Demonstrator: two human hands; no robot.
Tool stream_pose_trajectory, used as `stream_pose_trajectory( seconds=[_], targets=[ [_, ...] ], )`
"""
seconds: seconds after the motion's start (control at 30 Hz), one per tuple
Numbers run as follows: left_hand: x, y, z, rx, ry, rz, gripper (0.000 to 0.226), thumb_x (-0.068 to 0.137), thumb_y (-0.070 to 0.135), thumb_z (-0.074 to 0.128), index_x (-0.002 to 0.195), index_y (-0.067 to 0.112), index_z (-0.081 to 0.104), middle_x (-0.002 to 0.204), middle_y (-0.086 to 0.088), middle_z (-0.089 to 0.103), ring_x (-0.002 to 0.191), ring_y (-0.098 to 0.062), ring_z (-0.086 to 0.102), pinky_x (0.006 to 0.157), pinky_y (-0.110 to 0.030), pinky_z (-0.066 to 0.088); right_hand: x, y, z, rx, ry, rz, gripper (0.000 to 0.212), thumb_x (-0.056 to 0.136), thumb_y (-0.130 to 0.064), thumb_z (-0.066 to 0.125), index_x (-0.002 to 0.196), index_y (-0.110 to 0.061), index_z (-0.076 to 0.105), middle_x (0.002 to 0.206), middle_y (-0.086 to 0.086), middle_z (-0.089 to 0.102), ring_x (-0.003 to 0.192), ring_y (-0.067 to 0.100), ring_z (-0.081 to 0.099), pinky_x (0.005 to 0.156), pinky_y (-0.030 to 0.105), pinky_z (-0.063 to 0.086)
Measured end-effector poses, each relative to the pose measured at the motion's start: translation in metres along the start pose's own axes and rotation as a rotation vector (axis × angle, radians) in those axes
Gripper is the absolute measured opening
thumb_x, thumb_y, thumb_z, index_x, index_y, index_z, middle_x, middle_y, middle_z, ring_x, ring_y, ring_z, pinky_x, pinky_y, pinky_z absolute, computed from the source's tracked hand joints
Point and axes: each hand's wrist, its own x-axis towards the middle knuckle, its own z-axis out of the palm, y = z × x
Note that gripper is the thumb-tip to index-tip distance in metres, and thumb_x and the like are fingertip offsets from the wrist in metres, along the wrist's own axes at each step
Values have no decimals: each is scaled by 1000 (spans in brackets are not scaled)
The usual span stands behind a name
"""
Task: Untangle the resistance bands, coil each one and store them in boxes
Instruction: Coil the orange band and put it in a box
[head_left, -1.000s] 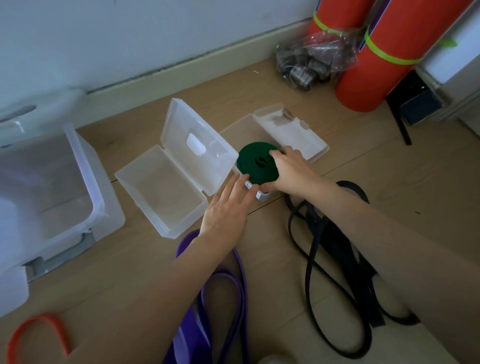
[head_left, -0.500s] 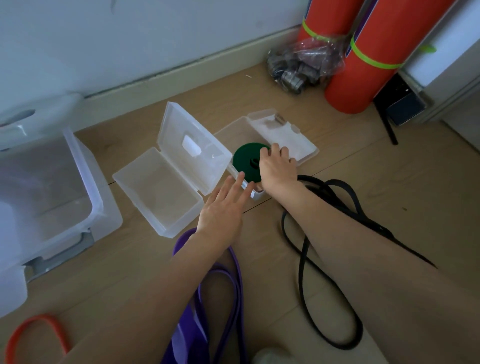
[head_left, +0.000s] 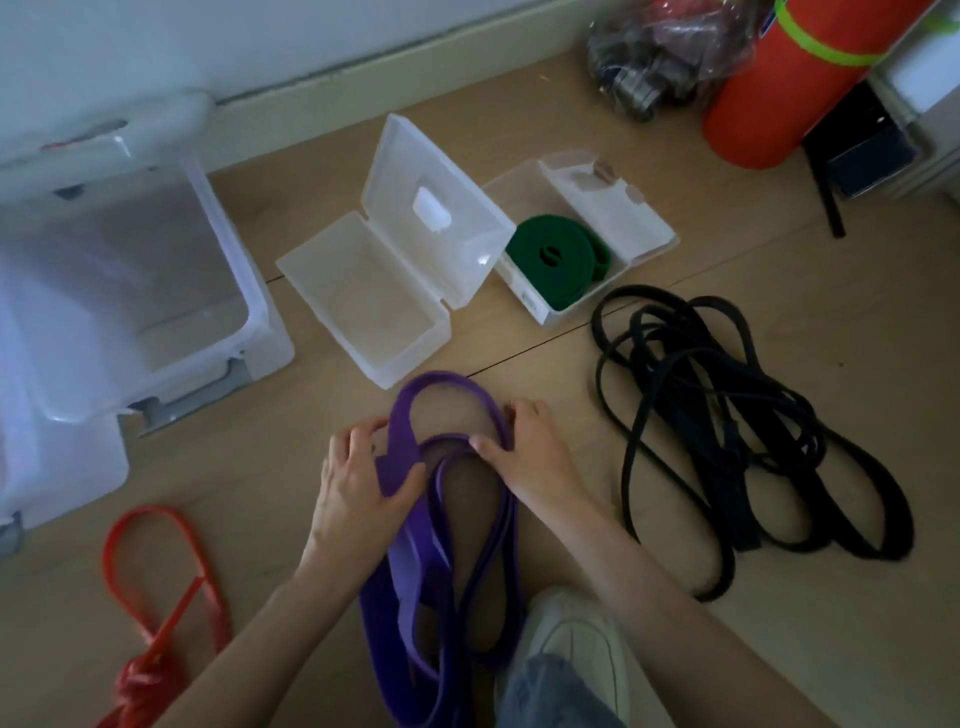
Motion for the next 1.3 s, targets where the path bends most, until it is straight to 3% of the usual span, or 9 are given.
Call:
stream_pose_trajectory(
  seconds=[0.13, 0.27, 0.43, 0.57, 0.8, 0.9, 1.0, 1.17, 1.3],
  targets=[
    [-12, -28, -8, -17, -18, -38, 46, 83, 27, 67, 123, 10, 52, 121, -6, 54, 116, -22, 47, 92, -23, 32, -5, -12, 1, -82, 3, -81, 31, 91, -27, 56, 115, -7, 54, 117, 10, 55, 109, 25, 50, 87, 29, 39],
    [-20, -41, -33, -153, 46, 25, 43, 89, 31, 56, 129, 15, 49, 120, 9, 50, 112, -7, 45, 93, -22, 32, -39, -56, 0, -169, 297, -484, 26, 84, -15, 62, 106, -5, 56, 107, 13, 52, 97, 27, 49, 77, 37, 47],
    [-63, -110, -67, 191, 274, -213, 54, 88, 18, 58, 137, 6, 38, 140, -18, 40, 129, -39, 34, 105, -46, 27, -71, -115, 61, 22, -191, -666, 33, 85, -19, 64, 113, -3, 54, 114, 13, 53, 100, 26, 53, 83, 37, 44],
    [-79, -150, -78, 241, -15, -671, 70, 86, 34, 62, 137, 0, 28, 137, -27, 34, 128, -44, 32, 105, -48, 28, -69, -139, 131, -123, -472, -578, 53, 90, -17, 59, 136, -4, 37, 133, 20, 44, 121, 30, 43, 97, 30, 31],
    [-96, -180, -122, -69, -98, -250, 30, 68, 22, 81, 95, 22, 67, 79, 3, 67, 72, -11, 60, 59, -14, 38, -82, -151, 178, -202, -516, -853, 24, 81, -4, 64, 104, -1, 68, 137, 23, 38, 107, 39, 49, 92, 32, 35],
    [-101, -161, -156, -569, -126, -198, 37, 57, 22, 84, 91, 20, 69, 86, -4, 74, 81, -13, 67, 72, -17, 52, -88, -167, 140, 6, -482, -754, 12, 82, -5, 66, 84, 7, 69, 107, 24, 58, 88, 32, 56, 78, 31, 39],
    [-94, -127, -187, -809, -60, -68, 49, 52, 31, 80, 96, 18, 64, 97, -5, 72, 86, -11, 69, 68, -15, 52, -104, -199, 75, 178, -622, -640, 18, 89, -5, 59, 103, 5, 66, 87, 26, 65, 72, 20, 61, 66, 26, 49],
    [-112, -58, -238, -421, 133, 125, 61, 41, 52, 86, 84, 34, 46, 89, 13, 55, 67, 3, 61, 64, -24, 53, -155, -262, -23, 362, -714, -616, 29, 87, 1, 58, 113, -13, 54, 92, 12, 66, 73, 22, 67, 70, 28, 57],
    [-151, -25, -274, -221, 162, 322, 58, 47, 46, 84, 84, 39, 40, 85, 19, 57, 68, 10, 58, 57, -10, 44, -211, -303, -60, -5, -700, -748, 25, 83, -6, 67, 105, -15, 60, 91, 10, 68, 67, 12, 65, 59, 21, 54]
  ],
)
